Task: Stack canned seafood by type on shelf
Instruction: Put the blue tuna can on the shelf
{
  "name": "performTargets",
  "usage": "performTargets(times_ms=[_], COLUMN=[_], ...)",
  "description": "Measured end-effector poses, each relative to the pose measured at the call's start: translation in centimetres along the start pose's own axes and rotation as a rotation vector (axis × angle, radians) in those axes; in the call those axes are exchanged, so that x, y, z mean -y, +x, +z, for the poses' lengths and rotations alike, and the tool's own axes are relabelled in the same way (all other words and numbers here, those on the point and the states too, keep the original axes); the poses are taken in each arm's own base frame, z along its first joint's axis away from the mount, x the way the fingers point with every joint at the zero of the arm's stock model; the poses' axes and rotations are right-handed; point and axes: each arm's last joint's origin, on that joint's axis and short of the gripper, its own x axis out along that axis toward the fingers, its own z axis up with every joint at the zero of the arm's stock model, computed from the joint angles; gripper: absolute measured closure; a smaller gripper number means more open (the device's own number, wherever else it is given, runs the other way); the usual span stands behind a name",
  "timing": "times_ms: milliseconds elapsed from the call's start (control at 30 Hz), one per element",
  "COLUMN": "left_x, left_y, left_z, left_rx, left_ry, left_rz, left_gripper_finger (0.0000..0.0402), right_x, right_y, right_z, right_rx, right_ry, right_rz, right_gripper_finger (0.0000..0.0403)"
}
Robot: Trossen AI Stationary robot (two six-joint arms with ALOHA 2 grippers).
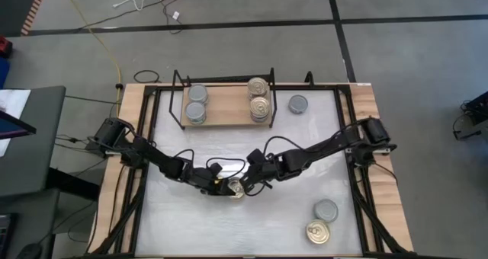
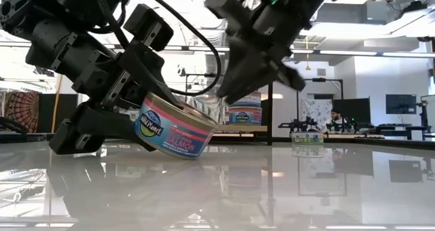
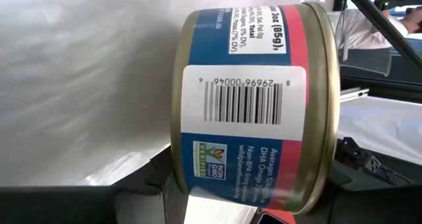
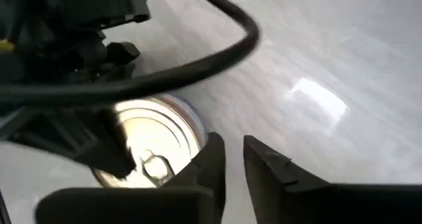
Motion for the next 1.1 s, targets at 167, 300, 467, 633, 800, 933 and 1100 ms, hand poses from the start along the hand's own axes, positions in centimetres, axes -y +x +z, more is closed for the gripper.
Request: performTargets(times_ms=[167, 300, 467, 633, 800, 933, 1100], left_x=[0.0, 0.1, 0.1, 0.4, 0.7, 0.8, 1.2], left_y=[0.0, 0.0, 0.0, 0.0, 0.0, -0.1, -0.1], left_z=[0.3, 0.2, 0.2, 0.5, 0.5, 0.6, 1.5], left_rx=[0.009, 0.006, 0.006, 0.013, 0.026, 0.055, 0.139], left_ry=[0.01, 0.004, -0.003, -0.01, -0.012, -0.026, -0.07], left_rz=[-0.005, -0.006, -0.013, -0.042, -0.072, -0.086, -0.12], left_gripper_finger=[0.0213, 0.0212, 0.0212, 0.0212, 0.0212, 0.0212, 0.0212], right_x=[0.7, 1.3, 2.4, 3.2, 3.8, 5.1, 7.5], right_y=[-3.2, -5.9, -8.2, -9.9, -10.1, -10.4, -11.5], right_z=[1.1, 1.5, 1.2, -0.3, -2.6, -4.2, -4.7], right_rx=[-0.059, -0.083, -0.144, -0.223, -0.269, -0.274, -0.205], right_ry=[-0.087, -0.147, -0.16, -0.151, -0.189, -0.158, -0.121], right_rz=[-0.018, -0.045, -0.121, -0.23, -0.225, -0.178, -0.035], right_gripper_finger=[0.0286, 0.0264, 0.0262, 0.0273, 0.0275, 0.0275, 0.0275])
